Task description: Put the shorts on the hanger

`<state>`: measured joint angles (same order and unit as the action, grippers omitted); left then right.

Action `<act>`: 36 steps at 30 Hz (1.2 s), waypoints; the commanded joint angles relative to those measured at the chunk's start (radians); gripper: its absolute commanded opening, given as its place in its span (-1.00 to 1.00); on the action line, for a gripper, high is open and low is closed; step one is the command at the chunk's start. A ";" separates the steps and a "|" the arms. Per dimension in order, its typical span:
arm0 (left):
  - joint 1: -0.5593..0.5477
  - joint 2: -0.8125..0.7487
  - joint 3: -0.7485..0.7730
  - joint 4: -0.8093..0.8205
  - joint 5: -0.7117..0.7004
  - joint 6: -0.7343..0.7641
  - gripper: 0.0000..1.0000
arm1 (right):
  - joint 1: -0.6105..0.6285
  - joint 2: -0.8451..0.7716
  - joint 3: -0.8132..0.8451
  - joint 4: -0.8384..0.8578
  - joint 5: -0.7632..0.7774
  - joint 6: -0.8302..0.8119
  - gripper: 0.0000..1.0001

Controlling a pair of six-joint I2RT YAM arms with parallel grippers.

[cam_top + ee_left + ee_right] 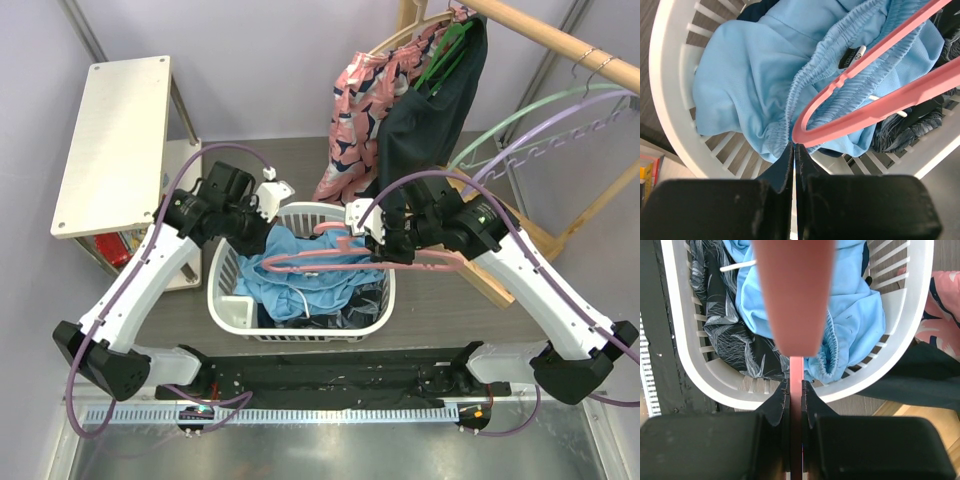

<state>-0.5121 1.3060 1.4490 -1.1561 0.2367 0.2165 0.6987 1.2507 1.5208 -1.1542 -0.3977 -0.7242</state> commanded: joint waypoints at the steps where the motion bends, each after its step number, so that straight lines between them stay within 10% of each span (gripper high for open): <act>1: -0.006 -0.013 0.036 -0.051 -0.005 0.009 -0.93 | 0.005 0.019 0.032 0.036 -0.035 -0.012 -0.98; 3: -0.006 -0.013 0.002 -0.056 -0.019 0.014 -0.58 | 0.005 0.016 0.039 0.021 -0.029 -0.024 -0.99; 12: -0.009 -0.025 -0.139 0.039 -0.063 0.009 -0.23 | 0.004 -0.037 0.019 -0.062 0.022 -0.060 -0.98; 18: -0.023 -0.016 -0.202 0.078 -0.108 0.011 -0.20 | 0.004 -0.046 -0.005 -0.047 0.017 -0.038 -0.99; 24: -0.023 -0.001 -0.185 0.087 -0.105 -0.015 -0.57 | 0.005 -0.037 -0.013 -0.025 0.011 -0.038 -0.99; 28: -0.025 -0.007 -0.173 0.099 -0.094 -0.028 -0.21 | 0.004 -0.034 -0.010 -0.032 0.014 -0.043 -0.99; 36: -0.022 0.015 -0.183 0.137 -0.159 -0.054 -0.25 | 0.004 -0.045 -0.019 -0.047 0.007 -0.063 -0.99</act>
<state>-0.5320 1.3090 1.2434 -1.0710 0.1120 0.1886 0.6987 1.2255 1.5047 -1.2121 -0.3798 -0.7658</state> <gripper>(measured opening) 0.377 0.103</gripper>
